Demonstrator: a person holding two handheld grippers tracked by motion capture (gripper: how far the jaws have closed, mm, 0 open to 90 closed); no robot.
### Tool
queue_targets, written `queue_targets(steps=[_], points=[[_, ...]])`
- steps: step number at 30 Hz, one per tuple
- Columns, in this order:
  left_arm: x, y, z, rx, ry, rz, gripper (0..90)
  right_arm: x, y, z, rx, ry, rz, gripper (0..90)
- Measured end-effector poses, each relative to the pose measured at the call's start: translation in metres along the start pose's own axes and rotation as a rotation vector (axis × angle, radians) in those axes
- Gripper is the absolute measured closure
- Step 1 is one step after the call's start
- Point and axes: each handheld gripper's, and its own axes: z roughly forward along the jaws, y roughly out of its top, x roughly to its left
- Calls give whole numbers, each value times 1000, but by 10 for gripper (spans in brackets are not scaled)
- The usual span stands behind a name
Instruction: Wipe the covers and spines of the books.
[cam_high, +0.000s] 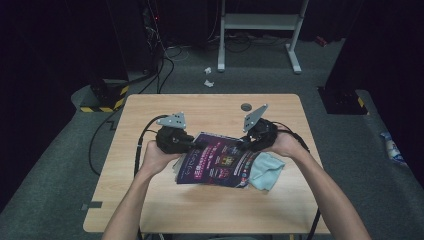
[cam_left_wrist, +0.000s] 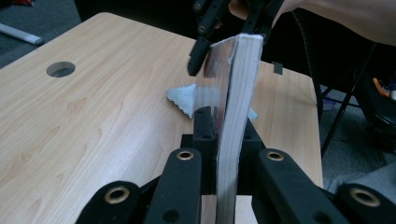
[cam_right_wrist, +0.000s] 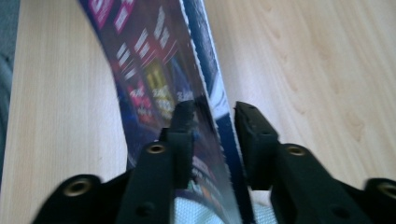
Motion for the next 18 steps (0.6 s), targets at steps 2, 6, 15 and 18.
queue_targets(steps=[2, 6, 15, 18], points=[[3, -4, 1, -6, -8, -7, 830, 1, -3, 1, 5, 18, -6, 764], [15, -9, 3, -25, -26, -55, 827, 5, -6, 0, 2, 37, -23, 818], [18, -16, -5, -28, 97, -94, 644, 10, 2, -6, -20, 45, -3, 837], [21, -22, -11, -31, 151, -156, 538, 9, 5, -9, -21, 47, 22, 838]])
